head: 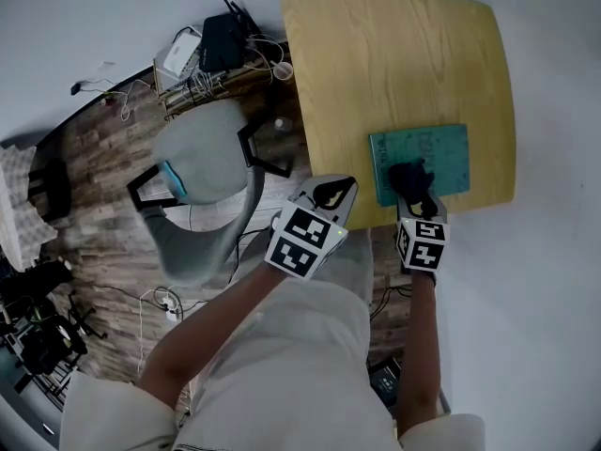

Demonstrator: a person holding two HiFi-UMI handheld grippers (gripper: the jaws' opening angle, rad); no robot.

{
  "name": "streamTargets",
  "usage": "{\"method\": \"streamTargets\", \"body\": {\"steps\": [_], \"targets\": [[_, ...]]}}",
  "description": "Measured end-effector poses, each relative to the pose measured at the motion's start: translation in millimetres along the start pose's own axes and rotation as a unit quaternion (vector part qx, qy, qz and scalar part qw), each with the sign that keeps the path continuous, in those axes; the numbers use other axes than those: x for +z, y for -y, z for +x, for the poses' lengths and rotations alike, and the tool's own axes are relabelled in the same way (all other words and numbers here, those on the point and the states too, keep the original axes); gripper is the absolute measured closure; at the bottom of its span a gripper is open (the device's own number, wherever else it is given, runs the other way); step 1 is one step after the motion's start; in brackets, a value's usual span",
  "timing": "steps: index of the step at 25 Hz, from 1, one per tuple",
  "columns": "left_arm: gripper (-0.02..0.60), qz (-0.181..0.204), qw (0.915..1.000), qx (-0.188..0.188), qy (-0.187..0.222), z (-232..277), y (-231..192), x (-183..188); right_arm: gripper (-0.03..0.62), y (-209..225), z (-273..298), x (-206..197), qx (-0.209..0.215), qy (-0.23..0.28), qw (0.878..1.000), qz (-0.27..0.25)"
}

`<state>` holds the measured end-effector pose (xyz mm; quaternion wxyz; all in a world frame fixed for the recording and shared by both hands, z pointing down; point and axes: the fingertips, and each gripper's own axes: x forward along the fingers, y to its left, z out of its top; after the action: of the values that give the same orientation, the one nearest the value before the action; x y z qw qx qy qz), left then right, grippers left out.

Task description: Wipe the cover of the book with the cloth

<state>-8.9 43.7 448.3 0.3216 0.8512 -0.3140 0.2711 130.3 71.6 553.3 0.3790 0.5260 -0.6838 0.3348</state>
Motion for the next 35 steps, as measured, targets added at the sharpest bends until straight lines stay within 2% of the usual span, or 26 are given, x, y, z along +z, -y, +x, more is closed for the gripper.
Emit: {"method": "streamTargets", "body": {"steps": [10, 13, 20, 28, 35], "targets": [[0.572, 0.001, 1.0000, -0.006, -0.002, -10, 0, -8, 0.410, -5, -23, -46, -0.009, -0.042, 0.999, 0.009], [0.572, 0.002, 1.0000, -0.008, 0.001, -13, 1, -7, 0.410, -9, -33, -45, -0.012, -0.039, 0.999, 0.010], [0.572, 0.005, 1.0000, -0.006, 0.004, -18, -3, -11, 0.410, -28, -37, 9, -0.001, 0.010, 1.000, -0.023], [0.572, -0.004, 0.9999, 0.008, 0.012, -36, -13, -13, 0.410, -55, 2, 72, 0.021, 0.044, 0.996, -0.068], [0.572, -0.016, 0.9994, 0.027, 0.017, -54, -28, -20, 0.410, -73, 33, 96, 0.041, 0.039, 0.996, -0.074]]}}
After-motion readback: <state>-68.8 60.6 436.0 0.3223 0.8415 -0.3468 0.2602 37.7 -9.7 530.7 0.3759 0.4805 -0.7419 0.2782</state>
